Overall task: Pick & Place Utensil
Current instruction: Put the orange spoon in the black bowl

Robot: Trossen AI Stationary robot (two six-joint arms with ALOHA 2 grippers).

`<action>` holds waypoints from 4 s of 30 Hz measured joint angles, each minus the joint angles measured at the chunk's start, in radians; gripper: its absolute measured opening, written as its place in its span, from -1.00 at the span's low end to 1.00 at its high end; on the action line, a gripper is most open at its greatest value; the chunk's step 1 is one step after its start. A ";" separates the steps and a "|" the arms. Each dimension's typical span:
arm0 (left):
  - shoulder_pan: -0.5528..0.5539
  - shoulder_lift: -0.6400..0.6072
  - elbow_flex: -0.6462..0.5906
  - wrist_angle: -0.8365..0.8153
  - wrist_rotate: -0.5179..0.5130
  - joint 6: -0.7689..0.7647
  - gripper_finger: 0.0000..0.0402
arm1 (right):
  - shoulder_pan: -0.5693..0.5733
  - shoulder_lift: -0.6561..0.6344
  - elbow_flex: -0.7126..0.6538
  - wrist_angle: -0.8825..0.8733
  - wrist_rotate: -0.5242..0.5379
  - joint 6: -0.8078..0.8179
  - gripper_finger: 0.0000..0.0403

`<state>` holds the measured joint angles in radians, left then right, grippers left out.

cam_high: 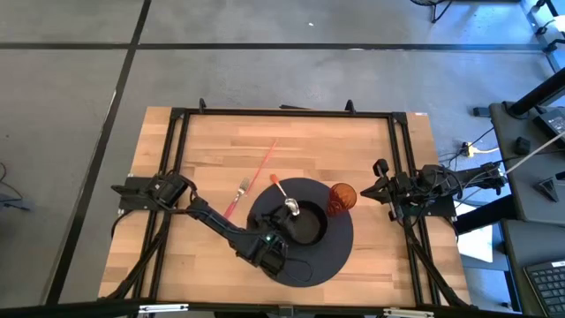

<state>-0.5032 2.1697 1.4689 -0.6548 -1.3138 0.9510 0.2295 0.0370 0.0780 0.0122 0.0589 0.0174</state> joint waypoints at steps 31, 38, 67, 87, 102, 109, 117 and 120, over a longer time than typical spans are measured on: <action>0.364 -0.456 -0.576 0.582 0.861 -0.525 -0.21 | 0.000 0.000 0.000 -0.003 0.000 -0.018 -0.91; 0.397 -0.377 -0.576 0.639 0.841 -0.497 -0.17 | 0.000 0.000 0.000 -0.003 0.000 -0.006 -0.91; 0.440 -0.337 -0.576 0.710 0.825 -0.493 -0.79 | 0.000 0.000 0.000 -0.003 0.000 -0.010 -0.91; 0.454 -0.337 -0.576 0.759 0.862 -0.475 -0.39 | 0.000 0.000 0.000 -0.003 0.000 -0.010 -0.91; 0.466 -0.337 -0.576 0.769 0.922 -0.445 -0.41 | 0.000 0.000 0.000 -0.003 0.000 -0.011 -0.91; 0.478 -0.337 -0.576 0.787 0.943 -0.431 -0.41 | 0.000 0.000 0.000 -0.002 0.000 -0.018 -0.91; 0.485 -0.337 -0.576 0.816 0.973 -0.424 -0.72 | 0.000 0.000 0.000 -0.002 0.000 -0.018 -0.91; 0.479 -0.337 -0.576 0.817 0.971 -0.403 -0.92 | 0.000 0.000 0.000 -0.003 0.000 -0.018 -0.91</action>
<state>-0.0238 1.8328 0.8928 0.1627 -0.3427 0.5484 0.2295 0.0368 0.0784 0.0094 0.0593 -0.0006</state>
